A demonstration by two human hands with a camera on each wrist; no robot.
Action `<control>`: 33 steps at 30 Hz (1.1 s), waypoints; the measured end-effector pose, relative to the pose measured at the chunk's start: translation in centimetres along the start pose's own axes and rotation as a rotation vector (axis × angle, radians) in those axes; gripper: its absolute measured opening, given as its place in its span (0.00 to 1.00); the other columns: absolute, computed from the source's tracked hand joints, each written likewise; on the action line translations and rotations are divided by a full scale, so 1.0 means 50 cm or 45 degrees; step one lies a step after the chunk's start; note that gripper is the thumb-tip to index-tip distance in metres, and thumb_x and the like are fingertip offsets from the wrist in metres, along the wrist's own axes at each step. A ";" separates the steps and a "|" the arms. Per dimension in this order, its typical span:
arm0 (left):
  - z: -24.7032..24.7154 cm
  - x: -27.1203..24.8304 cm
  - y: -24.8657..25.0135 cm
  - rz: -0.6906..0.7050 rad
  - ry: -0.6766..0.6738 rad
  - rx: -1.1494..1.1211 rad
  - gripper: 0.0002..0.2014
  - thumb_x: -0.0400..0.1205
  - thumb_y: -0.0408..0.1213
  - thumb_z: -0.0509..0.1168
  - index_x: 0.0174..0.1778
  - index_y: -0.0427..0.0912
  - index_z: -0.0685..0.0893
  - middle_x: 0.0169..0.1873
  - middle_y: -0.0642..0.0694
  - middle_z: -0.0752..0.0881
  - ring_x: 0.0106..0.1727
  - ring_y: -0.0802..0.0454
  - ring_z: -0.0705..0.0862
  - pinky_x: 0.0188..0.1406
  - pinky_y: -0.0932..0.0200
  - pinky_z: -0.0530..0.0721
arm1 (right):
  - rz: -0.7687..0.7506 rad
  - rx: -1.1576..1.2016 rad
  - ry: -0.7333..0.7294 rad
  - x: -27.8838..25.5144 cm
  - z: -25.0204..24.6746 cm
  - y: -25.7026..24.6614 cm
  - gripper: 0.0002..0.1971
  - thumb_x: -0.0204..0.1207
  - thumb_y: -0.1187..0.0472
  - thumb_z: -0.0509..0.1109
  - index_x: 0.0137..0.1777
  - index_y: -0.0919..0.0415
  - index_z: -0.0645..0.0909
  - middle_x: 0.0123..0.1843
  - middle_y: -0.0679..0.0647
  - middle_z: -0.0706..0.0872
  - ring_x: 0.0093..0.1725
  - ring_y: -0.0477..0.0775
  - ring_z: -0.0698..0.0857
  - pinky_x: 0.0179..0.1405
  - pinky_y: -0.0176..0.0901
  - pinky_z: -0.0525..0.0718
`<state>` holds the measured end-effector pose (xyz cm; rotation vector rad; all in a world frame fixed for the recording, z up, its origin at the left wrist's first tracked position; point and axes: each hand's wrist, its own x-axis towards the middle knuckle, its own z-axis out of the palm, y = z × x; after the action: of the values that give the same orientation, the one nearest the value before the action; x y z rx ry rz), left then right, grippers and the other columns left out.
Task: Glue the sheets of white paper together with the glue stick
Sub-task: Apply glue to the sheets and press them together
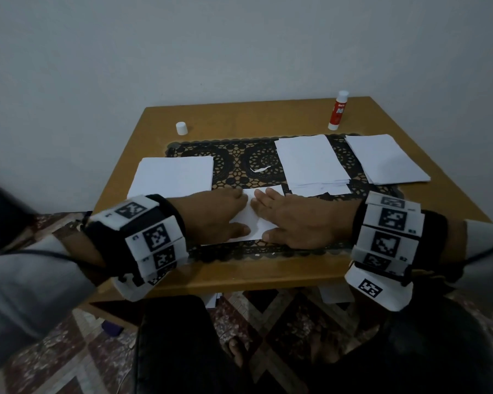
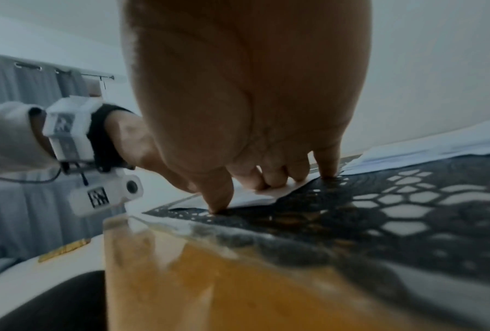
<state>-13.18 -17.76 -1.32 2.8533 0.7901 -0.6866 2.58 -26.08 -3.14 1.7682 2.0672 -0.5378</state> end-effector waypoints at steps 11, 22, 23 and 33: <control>0.064 -0.082 -0.001 0.009 -0.244 -0.061 0.42 0.81 0.65 0.38 0.80 0.40 0.29 0.79 0.41 0.27 0.81 0.48 0.29 0.79 0.55 0.35 | -0.043 0.025 0.009 -0.004 0.005 0.004 0.36 0.88 0.44 0.48 0.85 0.62 0.35 0.86 0.58 0.33 0.85 0.55 0.35 0.84 0.51 0.44; 0.077 -0.109 -0.002 -0.070 -0.249 -0.017 0.52 0.69 0.73 0.29 0.79 0.38 0.28 0.78 0.39 0.26 0.80 0.45 0.28 0.79 0.53 0.36 | -0.039 0.003 0.019 -0.005 0.008 0.001 0.36 0.88 0.45 0.47 0.85 0.64 0.35 0.86 0.59 0.33 0.85 0.57 0.35 0.85 0.54 0.44; 0.069 -0.106 0.011 -0.022 -0.272 -0.019 0.50 0.71 0.72 0.32 0.80 0.38 0.29 0.79 0.40 0.27 0.81 0.46 0.29 0.80 0.53 0.37 | -0.041 -0.001 0.018 -0.004 0.009 0.000 0.36 0.88 0.45 0.47 0.85 0.64 0.35 0.86 0.59 0.33 0.85 0.57 0.35 0.85 0.54 0.44; 0.015 -0.013 -0.030 -0.130 -0.233 0.056 0.38 0.87 0.58 0.42 0.83 0.37 0.35 0.82 0.41 0.34 0.84 0.49 0.40 0.81 0.52 0.50 | -0.135 -0.058 -0.050 -0.058 0.045 -0.073 0.46 0.81 0.31 0.46 0.84 0.63 0.32 0.85 0.58 0.30 0.84 0.56 0.32 0.84 0.51 0.39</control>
<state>-14.72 -16.92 -1.66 2.7519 0.9069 -0.9734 -0.55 -30.19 -3.41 1.6169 2.1383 -0.5467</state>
